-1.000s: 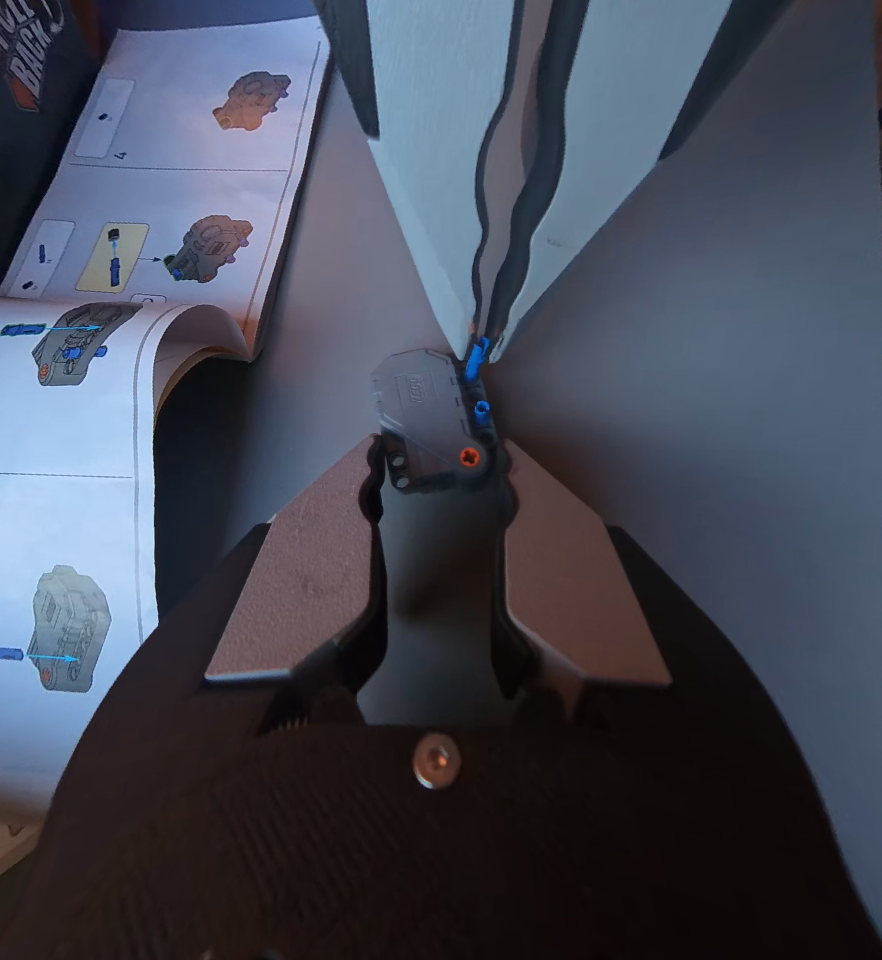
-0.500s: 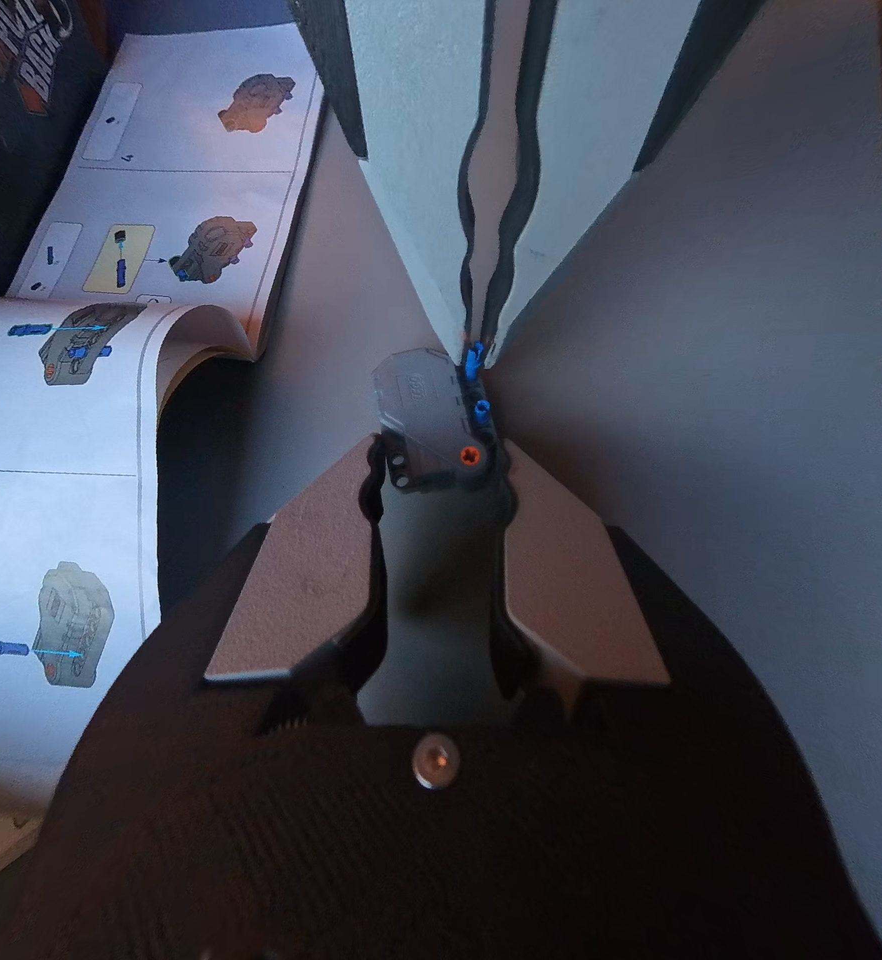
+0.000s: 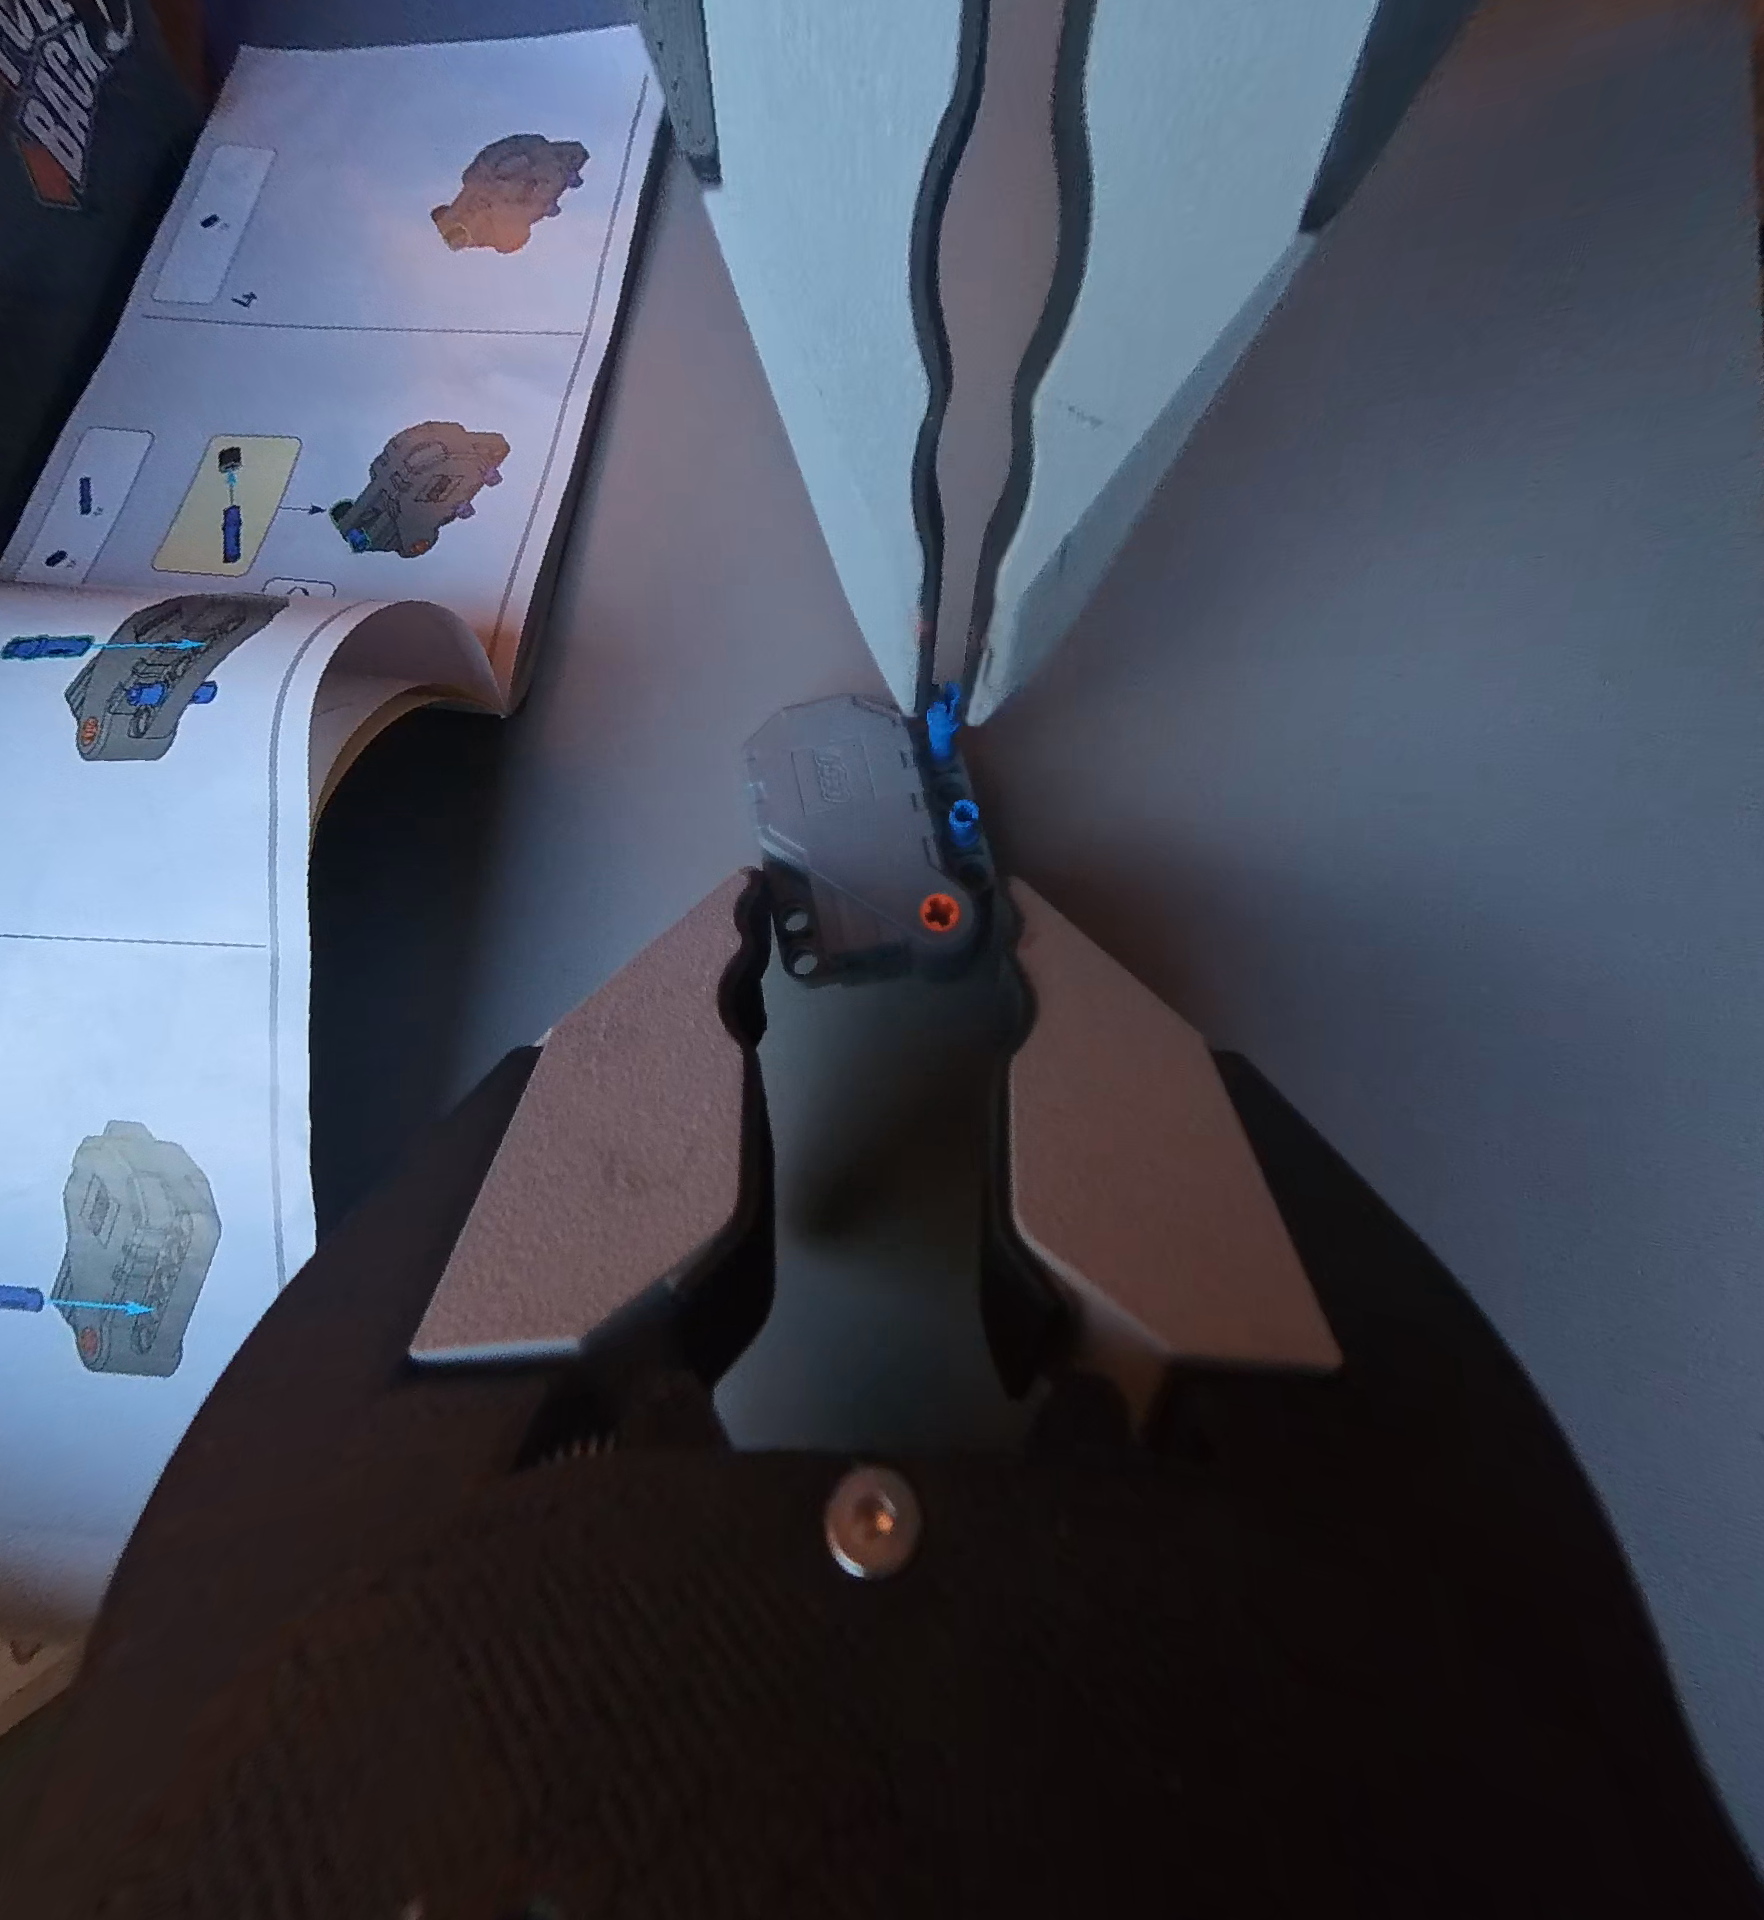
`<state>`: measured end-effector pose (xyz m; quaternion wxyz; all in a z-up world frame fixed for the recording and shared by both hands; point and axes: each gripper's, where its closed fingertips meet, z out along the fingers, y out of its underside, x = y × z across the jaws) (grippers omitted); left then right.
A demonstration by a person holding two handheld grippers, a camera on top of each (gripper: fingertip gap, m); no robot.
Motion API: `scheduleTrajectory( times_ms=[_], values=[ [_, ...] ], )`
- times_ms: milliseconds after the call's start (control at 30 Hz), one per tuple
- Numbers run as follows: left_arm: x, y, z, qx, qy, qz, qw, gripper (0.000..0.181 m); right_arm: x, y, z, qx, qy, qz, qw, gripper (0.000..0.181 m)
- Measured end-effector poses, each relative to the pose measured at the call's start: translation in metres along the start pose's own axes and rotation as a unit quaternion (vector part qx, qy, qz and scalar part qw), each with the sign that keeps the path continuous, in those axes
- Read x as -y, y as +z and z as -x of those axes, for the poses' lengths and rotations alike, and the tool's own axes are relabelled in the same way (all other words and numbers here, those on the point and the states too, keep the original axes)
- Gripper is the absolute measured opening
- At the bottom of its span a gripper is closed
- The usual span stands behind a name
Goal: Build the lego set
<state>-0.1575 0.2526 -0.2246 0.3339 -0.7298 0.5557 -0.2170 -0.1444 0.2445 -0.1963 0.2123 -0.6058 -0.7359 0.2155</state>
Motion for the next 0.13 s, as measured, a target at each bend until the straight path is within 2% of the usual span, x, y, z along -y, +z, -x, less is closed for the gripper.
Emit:
scheduleTrajectory(
  times_ms=[33,133],
  values=[
    [0.0,0.0,0.0,0.0,0.0,0.0,1.0,0.039,0.0004,-0.0008,-0.0004,-0.002,-0.001,-0.002,1.0,0.001],
    [0.0,0.0,0.0001,0.0,0.0,0.0,1.0,0.039,-0.0004,-0.0016,-0.001,-0.008,-0.007,0.001,1.0,0.0]
  ],
)
